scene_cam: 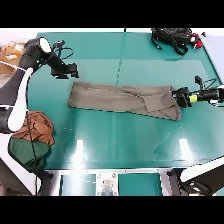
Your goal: Fold the shirts.
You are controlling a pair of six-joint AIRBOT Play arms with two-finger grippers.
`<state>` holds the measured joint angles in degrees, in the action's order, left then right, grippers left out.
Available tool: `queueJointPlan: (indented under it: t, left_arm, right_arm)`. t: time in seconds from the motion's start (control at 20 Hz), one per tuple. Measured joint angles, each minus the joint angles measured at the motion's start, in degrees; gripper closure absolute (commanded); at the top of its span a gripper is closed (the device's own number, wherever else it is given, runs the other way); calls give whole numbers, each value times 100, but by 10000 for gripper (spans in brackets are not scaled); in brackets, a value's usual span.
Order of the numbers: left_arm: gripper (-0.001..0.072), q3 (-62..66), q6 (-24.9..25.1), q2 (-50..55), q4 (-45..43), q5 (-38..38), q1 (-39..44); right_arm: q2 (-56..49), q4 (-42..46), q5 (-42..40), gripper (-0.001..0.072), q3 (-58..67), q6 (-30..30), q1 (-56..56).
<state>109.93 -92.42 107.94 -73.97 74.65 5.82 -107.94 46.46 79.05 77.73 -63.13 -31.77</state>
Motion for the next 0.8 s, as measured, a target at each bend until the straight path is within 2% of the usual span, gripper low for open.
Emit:
queueJointPlan:
  t: [0.05, 0.1, 0.15, 0.2, 0.25, 0.35, 0.4, 0.5, 0.6, 0.8]
  left_arm:
    - [465, 2, 39, 0, 98, 11, 0]
    - [528, 2, 96, 0, 186, 20, 0]
    - [532, 2, 140, 0, 269, 20, 0]
    - [532, 2, 177, 0, 352, 31, 2]
    - [532, 2, 203, 0, 398, 37, 2]
    - [532, 4, 243, 0, 470, 68, -4]
    - [532, 2, 254, 0, 496, 109, -4]
    - [532, 4, 273, 0, 531, 173, 0]
    - [532, 2, 278, 0, 544, 203, -2]
    - [532, 4, 289, 0, 573, 138, -2]
  right_arm:
    - [-59, 68, -90, 580, 57, 35, 68]
    - [-114, 7, -96, 549, 131, 50, 118]
    - [-127, 24, -81, 449, 229, 79, 181]
    - [-138, 4, -57, 300, 330, 87, 216]
    - [-151, -46, -11, 221, 422, 87, 216]
    - [-162, -9, 26, 170, 612, 68, 160]
    - [-164, 52, 39, 100, 708, 46, 87]
    - [-166, 83, 114, 71, 857, 31, -94]
    - [-173, 116, 205, 11, 951, 35, -302]
    - [-190, 142, 459, 8, 1021, 144, -452]
